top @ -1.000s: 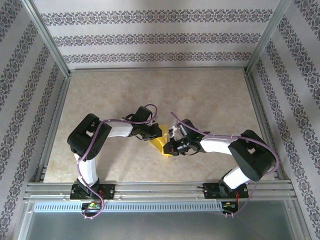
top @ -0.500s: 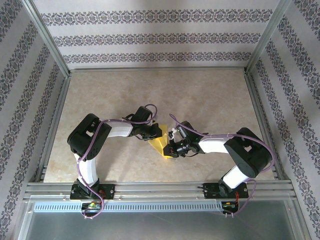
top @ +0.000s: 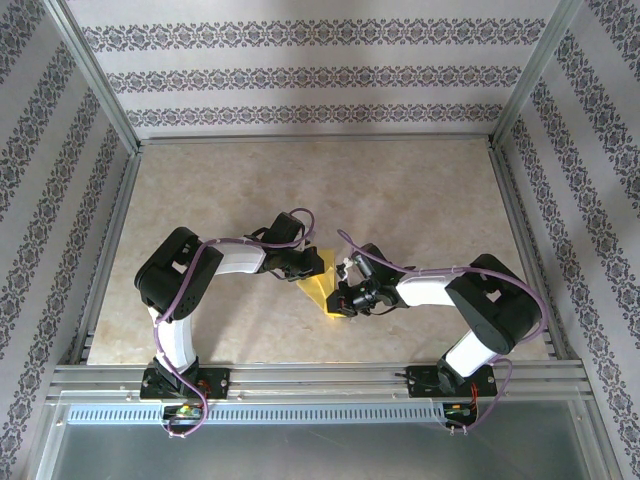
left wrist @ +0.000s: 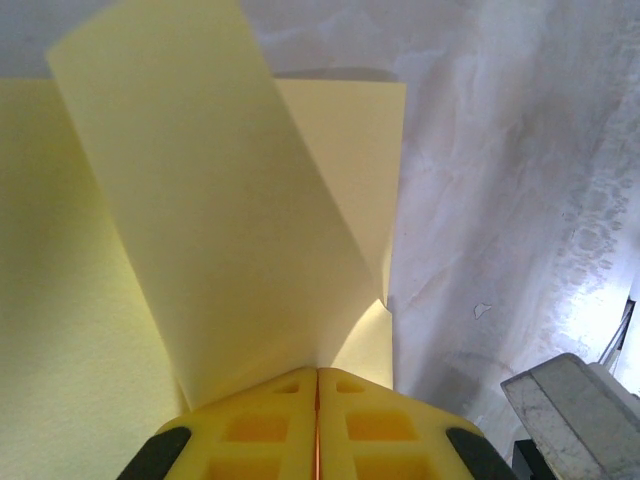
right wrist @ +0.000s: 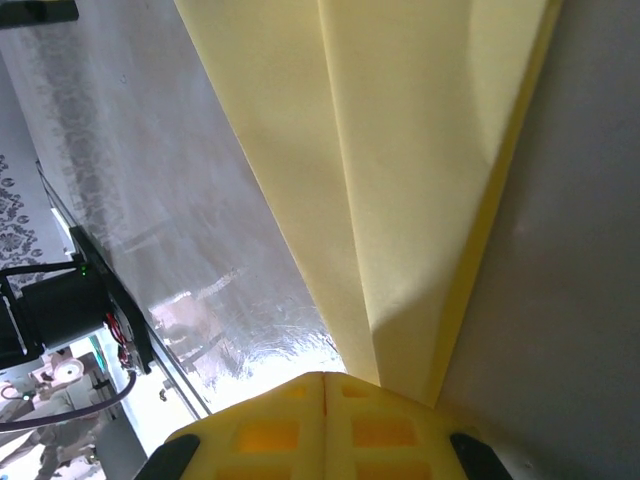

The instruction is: Fold a paper plane with a square sheet of paper (fold left side to right side)

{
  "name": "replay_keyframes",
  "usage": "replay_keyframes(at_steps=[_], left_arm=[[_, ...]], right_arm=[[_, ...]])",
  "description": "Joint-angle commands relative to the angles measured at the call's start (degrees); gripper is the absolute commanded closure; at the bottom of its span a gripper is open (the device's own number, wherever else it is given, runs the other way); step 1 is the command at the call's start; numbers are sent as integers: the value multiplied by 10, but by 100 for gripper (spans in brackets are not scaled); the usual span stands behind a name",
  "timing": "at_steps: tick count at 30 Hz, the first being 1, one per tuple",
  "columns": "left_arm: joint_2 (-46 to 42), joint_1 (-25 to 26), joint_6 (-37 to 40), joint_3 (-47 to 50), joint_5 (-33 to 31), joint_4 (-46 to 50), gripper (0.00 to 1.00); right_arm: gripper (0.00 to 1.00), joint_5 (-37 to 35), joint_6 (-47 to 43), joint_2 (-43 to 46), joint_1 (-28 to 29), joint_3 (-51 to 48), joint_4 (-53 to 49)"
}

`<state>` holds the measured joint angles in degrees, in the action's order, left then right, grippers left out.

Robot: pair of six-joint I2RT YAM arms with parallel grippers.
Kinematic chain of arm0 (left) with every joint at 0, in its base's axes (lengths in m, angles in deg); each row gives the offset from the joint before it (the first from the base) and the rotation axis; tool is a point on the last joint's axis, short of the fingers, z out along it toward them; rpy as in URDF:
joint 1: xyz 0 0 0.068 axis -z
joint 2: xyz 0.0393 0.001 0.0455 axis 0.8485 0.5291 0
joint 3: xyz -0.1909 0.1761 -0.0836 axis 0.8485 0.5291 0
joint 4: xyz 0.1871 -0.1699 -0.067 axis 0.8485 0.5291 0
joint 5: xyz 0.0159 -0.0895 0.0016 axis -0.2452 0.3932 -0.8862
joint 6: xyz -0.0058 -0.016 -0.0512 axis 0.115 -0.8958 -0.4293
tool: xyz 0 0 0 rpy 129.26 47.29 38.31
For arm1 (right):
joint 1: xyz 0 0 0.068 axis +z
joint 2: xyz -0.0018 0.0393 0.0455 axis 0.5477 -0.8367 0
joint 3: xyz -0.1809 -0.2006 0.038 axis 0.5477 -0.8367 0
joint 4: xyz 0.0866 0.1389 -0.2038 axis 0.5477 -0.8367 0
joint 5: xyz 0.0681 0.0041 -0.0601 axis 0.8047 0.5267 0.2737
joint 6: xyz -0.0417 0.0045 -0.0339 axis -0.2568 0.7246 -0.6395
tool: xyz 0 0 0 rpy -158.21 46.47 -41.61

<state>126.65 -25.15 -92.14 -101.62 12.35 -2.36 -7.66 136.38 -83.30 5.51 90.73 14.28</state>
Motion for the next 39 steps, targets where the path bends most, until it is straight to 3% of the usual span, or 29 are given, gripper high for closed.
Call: replay_keyframes(at_steps=[1,39], left_arm=[[13,-2,4,18,-16,20,91],[17,-9,-3,24,-21,17,91]], right_arm=[[100,-11,-7,-10,5,-9,0],[100,-4,5,9,28,-54,-5]])
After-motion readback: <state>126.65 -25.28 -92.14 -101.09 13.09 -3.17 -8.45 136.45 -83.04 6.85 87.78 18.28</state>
